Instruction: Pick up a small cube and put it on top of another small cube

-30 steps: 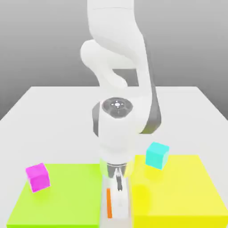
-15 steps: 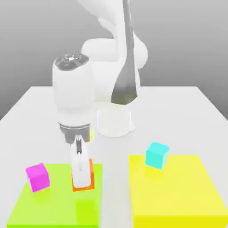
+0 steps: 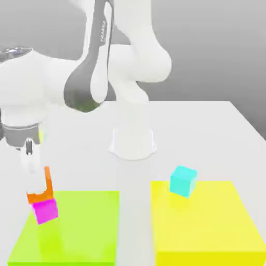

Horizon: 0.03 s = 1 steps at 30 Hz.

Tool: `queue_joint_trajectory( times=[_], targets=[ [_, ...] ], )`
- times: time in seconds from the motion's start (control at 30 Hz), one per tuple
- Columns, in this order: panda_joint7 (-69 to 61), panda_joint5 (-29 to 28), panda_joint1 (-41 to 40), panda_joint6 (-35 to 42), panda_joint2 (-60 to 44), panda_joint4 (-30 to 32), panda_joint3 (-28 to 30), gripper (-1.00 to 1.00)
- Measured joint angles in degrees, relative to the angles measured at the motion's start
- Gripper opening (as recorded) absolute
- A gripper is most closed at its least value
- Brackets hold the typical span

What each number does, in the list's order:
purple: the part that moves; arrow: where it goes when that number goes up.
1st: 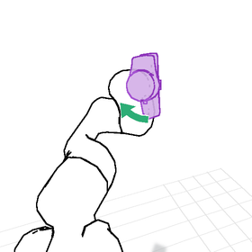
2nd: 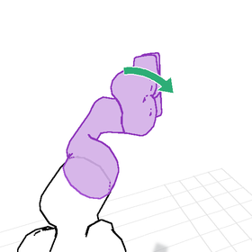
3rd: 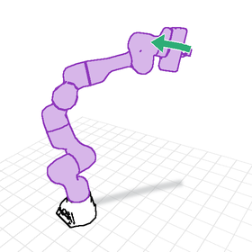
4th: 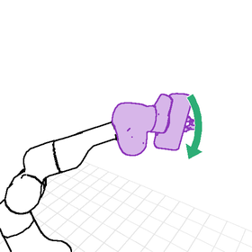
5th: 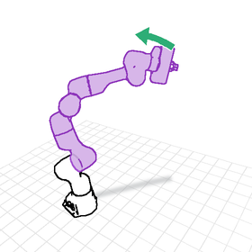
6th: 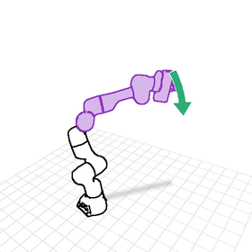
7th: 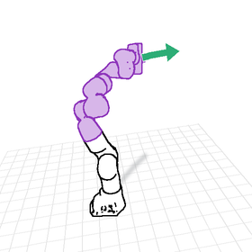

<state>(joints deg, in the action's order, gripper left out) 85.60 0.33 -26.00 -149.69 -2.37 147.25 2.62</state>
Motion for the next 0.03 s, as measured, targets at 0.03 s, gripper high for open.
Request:
queue_joint_trajectory(
  times=[0.03],
  targets=[
    [0.0,0.0,0.0,0.0,0.0,0.0,0.0,1.00]
  ],
)
